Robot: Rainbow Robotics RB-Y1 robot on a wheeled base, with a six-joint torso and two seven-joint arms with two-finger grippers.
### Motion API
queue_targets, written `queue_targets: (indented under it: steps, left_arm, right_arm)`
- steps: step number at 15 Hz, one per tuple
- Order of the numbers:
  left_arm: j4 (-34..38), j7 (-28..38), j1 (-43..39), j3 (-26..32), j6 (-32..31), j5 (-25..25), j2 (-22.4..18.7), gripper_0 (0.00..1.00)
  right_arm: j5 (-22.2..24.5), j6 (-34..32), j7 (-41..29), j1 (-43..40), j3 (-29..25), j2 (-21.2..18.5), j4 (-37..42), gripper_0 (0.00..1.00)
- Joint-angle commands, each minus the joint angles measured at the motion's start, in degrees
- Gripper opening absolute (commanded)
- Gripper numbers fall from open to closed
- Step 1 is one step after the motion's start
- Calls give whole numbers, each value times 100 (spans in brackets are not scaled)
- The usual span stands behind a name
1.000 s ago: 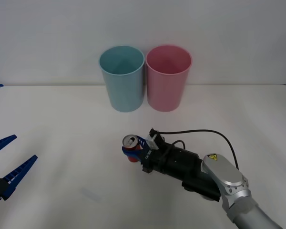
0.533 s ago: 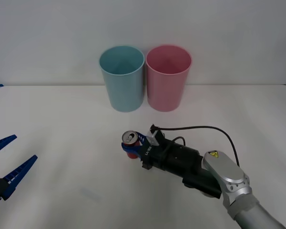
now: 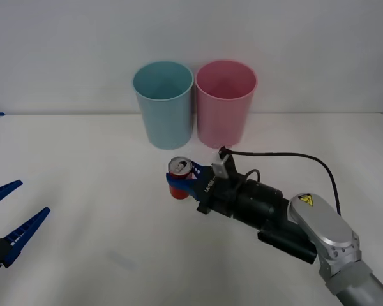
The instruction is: Grasp the object on the table and drop it into the matching bin: aluminum can to the light blue bin, PET bottle to the pink bin.
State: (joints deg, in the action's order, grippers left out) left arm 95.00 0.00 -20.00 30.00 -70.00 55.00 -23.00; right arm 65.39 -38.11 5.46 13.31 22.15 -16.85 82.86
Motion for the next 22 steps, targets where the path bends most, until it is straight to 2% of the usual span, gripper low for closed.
queue_targets:
  steps: [1, 6, 11, 17, 22]
  left_arm:
    - [0, 0, 0, 0, 0, 0, 0, 100]
    - [0, 0, 0, 0, 0, 0, 0, 100]
    - [0, 0, 0, 0, 0, 0, 0, 100]
    - [0, 0, 0, 0, 0, 0, 0, 100]
    - [0, 0, 0, 0, 0, 0, 0, 100]
  right_arm:
    - [0, 216, -642, -206, 0, -372, 855, 0]
    - [0, 655, -1758, -285, -97, -908, 2033, 0]
    - [0, 1534, -2672, -188, -123, -1259, 2868, 0]
    - [0, 1895, -2752, 400, -343, -1426, 2797, 0]
    - [159, 1877, -2760, 1534, -334, -1286, 1593, 0]
